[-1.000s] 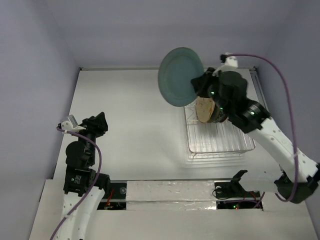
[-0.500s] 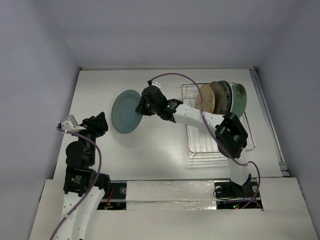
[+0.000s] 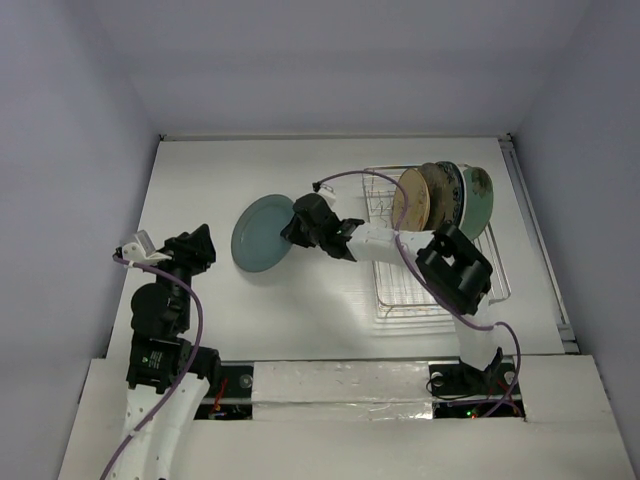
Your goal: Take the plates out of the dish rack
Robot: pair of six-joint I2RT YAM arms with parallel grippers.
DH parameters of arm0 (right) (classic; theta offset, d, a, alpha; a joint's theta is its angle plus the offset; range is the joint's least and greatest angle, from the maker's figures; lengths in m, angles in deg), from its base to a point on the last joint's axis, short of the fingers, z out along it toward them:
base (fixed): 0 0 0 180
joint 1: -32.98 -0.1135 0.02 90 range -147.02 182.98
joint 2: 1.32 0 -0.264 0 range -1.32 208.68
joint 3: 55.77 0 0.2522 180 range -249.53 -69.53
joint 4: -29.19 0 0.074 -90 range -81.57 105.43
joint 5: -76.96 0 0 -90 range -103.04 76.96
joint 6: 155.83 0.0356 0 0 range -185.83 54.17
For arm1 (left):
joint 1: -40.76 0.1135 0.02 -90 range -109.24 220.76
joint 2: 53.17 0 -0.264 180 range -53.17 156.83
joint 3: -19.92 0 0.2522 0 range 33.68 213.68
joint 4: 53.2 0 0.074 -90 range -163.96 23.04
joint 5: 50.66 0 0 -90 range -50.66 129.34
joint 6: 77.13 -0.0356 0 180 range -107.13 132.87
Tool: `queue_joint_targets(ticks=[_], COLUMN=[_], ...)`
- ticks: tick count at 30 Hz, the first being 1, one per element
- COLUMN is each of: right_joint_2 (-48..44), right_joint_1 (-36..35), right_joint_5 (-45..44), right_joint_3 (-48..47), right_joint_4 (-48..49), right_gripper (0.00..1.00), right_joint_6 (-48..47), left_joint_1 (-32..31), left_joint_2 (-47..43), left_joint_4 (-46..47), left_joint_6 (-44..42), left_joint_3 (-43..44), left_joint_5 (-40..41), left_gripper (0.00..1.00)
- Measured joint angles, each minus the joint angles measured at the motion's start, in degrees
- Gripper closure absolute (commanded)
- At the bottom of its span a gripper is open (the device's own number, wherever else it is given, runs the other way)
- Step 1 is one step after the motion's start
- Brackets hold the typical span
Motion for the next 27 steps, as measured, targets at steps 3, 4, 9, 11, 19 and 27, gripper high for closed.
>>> queue_joint_targets(ticks=[3,4,9,11,19,27], right_joint_2=[-0.63,-1.01,-2.38,-2.38,-5.57,-16.85], right_joint_1=[0.00,0.00,-0.11,-0.11,-0.02,-0.61], right_joint_5=[-0.85,-1.49,-5.42,-6.56,-9.60,-12.63], right_joint_3=[2.60,3.54,9.14,10.80,13.42,10.99], right_joint_4=[3.10,3.67,3.37,3.26,2.75,-6.14], right_gripper=[0.74,0.71,0.47,0.43,0.35,0.94], right_joint_6=[1.51,1.68,1.86,1.79,0.11,-9.20], left_joint_1=[0.00,0.00,0.00,0.00,0.00,0.00], left_joint_2=[-0.20,-0.22,-0.22,-0.22,-0.87,-0.87], left_joint_4=[0.00,0.00,-0.02,0.00,0.02,0.00], left_joint_6=[0.00,0.00,0.00,0.00,0.00,-0.02], left_joint_3=[0.00,0.00,0.00,0.00,0.00,0.00], left_joint_5=[0.00,0.00,0.00,0.00,0.00,0.00], left_gripper=[0.50,0.50,0.50,0.50,0.50,0.50])
